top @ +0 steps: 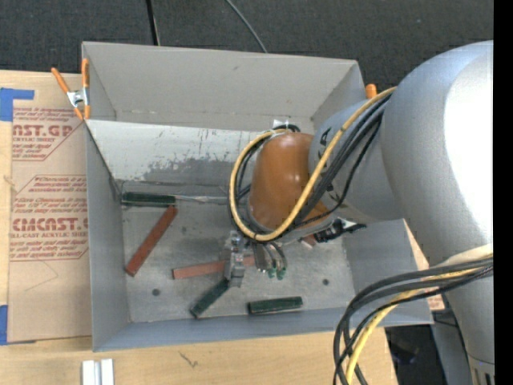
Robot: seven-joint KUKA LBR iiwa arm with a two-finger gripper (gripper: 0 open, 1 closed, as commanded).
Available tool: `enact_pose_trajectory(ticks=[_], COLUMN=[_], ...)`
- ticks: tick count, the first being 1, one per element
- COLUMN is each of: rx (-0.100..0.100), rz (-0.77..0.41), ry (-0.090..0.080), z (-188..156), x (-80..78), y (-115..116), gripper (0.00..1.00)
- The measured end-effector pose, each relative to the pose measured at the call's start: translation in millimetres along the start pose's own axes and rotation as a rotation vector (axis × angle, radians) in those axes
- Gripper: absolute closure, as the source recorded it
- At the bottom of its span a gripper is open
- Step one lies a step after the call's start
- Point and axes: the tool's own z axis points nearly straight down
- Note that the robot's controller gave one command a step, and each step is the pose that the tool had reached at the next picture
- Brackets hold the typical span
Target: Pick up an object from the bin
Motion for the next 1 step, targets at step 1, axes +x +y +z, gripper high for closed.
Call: enact_pose_trajectory(ticks=[1], rx=[0.000], rz=[0.018], ry=[-0.007], z=[-158.7], x=[-24.5], y=[-5.0], gripper=[1.00])
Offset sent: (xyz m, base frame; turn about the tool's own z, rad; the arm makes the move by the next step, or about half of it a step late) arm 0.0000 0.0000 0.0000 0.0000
